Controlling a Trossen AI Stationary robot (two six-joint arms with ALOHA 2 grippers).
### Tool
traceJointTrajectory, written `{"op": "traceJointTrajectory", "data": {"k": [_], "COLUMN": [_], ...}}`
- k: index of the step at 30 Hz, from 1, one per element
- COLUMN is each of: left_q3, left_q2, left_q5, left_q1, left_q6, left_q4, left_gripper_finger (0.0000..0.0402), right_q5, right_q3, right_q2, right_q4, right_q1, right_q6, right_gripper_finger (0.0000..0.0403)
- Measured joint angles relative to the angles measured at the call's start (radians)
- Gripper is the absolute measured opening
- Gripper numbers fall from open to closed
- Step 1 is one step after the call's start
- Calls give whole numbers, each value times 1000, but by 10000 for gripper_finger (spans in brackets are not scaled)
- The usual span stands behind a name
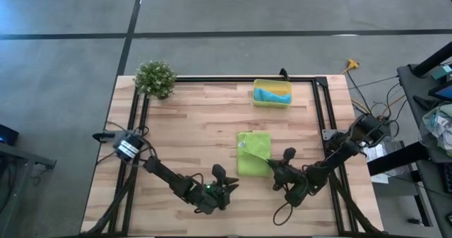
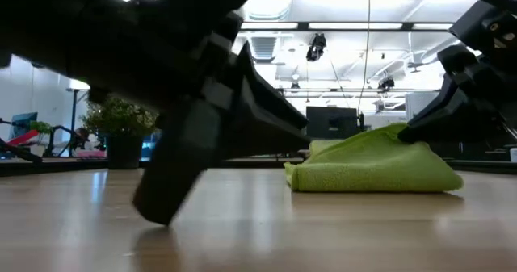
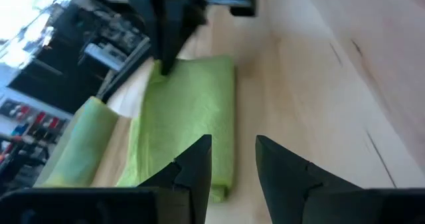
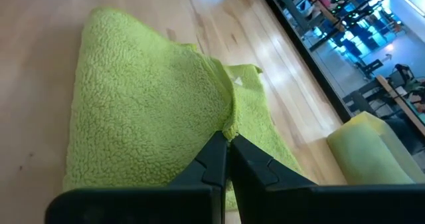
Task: Roll microfiber towels into tight, uniform cylinder then place into a basket
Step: Fold the green microfiber towel, then roll the green microfiber towel
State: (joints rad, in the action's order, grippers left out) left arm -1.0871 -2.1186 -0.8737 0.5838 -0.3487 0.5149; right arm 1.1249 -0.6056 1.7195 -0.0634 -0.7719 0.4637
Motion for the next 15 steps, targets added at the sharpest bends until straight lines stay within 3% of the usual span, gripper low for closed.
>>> {"op": "traceJointTrajectory", "data": {"k": [5,15], "left_q3": [-3,-10], "left_q2": [-21,-11], "left_q5": [-26,9], "left_q1": [-8,1], "left_q6": [12,1], "left_q4": [42,97], "left_gripper_finger": [102,102], "right_q5": [-34,-32], "right_q3": [0,-9], "right_q2": [0,0], "right_q4": [-1,-1], "right_q1": [0,-9], "right_q6": [-19,-49], "right_gripper_finger": [21,118]}}
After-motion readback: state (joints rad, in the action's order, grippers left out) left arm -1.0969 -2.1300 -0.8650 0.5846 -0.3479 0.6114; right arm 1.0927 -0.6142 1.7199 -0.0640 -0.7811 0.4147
